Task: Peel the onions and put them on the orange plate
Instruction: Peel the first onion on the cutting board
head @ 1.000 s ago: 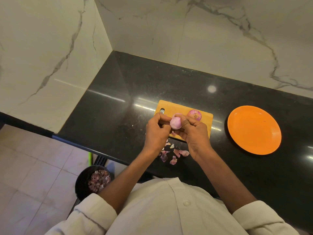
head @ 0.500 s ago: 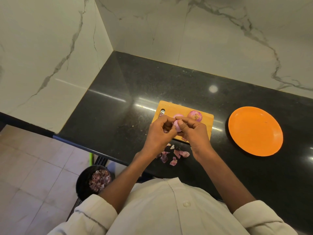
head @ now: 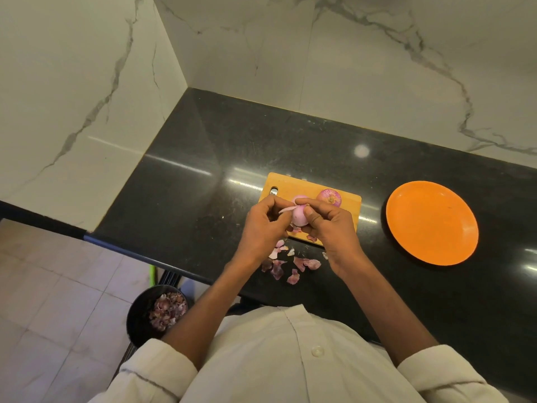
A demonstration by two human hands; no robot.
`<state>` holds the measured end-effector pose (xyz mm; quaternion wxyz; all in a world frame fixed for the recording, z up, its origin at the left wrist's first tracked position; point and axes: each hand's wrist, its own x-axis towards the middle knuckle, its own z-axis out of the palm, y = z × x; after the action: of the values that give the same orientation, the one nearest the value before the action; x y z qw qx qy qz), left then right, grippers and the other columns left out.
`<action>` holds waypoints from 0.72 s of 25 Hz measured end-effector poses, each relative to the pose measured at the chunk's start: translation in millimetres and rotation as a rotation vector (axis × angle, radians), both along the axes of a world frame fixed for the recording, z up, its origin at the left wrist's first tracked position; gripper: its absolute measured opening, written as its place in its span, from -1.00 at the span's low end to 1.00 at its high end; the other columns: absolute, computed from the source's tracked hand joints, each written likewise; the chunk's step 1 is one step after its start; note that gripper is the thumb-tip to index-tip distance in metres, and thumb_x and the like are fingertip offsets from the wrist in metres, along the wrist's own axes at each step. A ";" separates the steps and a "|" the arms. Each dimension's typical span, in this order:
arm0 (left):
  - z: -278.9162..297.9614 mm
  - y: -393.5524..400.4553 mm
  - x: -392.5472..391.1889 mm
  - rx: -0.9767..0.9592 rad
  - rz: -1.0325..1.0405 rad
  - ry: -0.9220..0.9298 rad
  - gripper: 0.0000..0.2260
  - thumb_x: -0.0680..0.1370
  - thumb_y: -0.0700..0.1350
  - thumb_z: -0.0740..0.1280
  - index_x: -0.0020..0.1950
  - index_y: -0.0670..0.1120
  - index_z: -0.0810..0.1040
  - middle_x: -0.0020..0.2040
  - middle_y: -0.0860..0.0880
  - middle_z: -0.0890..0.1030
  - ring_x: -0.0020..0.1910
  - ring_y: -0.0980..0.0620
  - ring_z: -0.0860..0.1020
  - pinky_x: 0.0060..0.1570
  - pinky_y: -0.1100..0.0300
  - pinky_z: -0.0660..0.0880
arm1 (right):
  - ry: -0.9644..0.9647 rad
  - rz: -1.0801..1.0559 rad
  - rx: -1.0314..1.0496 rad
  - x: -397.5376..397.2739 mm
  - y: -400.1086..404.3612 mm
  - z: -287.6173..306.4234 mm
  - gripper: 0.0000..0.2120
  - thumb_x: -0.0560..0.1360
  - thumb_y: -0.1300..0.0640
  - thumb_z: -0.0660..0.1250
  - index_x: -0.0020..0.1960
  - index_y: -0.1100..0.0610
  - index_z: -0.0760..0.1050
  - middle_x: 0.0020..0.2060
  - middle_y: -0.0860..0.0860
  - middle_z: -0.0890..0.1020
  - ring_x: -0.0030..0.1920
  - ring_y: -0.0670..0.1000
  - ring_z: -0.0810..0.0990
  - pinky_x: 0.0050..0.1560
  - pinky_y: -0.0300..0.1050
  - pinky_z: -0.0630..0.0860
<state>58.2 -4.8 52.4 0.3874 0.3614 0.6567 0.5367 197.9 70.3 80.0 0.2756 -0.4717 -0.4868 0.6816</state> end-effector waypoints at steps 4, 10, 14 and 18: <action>1.0 -2.1 -3.8 -0.002 0.024 -0.049 -0.88 0.69 -0.19 0.39 0.15 -0.22 0.63 -0.05 -0.13 0.71 -0.16 0.00 0.70 -0.19 0.14 0.67 | -0.030 0.069 0.020 0.4 1.0 2.0 -0.75 0.69 0.31 0.28 0.18 0.10 0.70 0.20 0.06 0.70 0.09 0.08 0.71 -0.22 -0.34 0.58; 4.0 -5.3 -2.3 0.018 -0.043 -0.105 -0.75 0.67 -0.14 0.43 0.34 -0.13 0.62 0.07 -0.13 0.71 -0.07 -0.04 0.76 -0.08 0.09 0.70 | -0.124 0.028 0.158 -2.1 5.1 -6.6 -0.78 0.65 0.31 0.34 0.19 0.09 0.67 0.09 0.01 0.73 0.14 0.05 0.72 0.08 -0.04 0.71; 2.1 -7.6 -4.1 0.057 -0.034 -0.157 -0.79 0.65 -0.24 0.43 0.28 -0.21 0.68 0.14 -0.16 0.73 0.07 -0.15 0.76 0.06 -0.05 0.72 | -0.118 0.058 0.199 -2.7 4.0 -6.3 -0.74 0.63 0.36 0.34 0.07 0.04 0.69 0.04 -0.02 0.75 0.12 0.04 0.72 0.19 0.16 0.68; 3.4 -9.6 -2.9 0.092 -0.017 -0.131 -0.82 0.68 -0.23 0.40 0.25 -0.23 0.66 0.06 -0.19 0.74 -0.02 -0.17 0.77 0.04 -0.09 0.73 | -0.089 0.060 0.241 -0.4 2.4 -5.3 -0.73 0.63 0.39 0.32 0.07 0.08 0.69 0.06 -0.04 0.74 0.15 -0.01 0.70 0.23 0.11 0.66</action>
<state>55.3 -14.3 55.8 0.4170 0.3484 0.6015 0.5856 197.5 72.7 74.7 0.2878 -0.4500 -0.5909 0.6045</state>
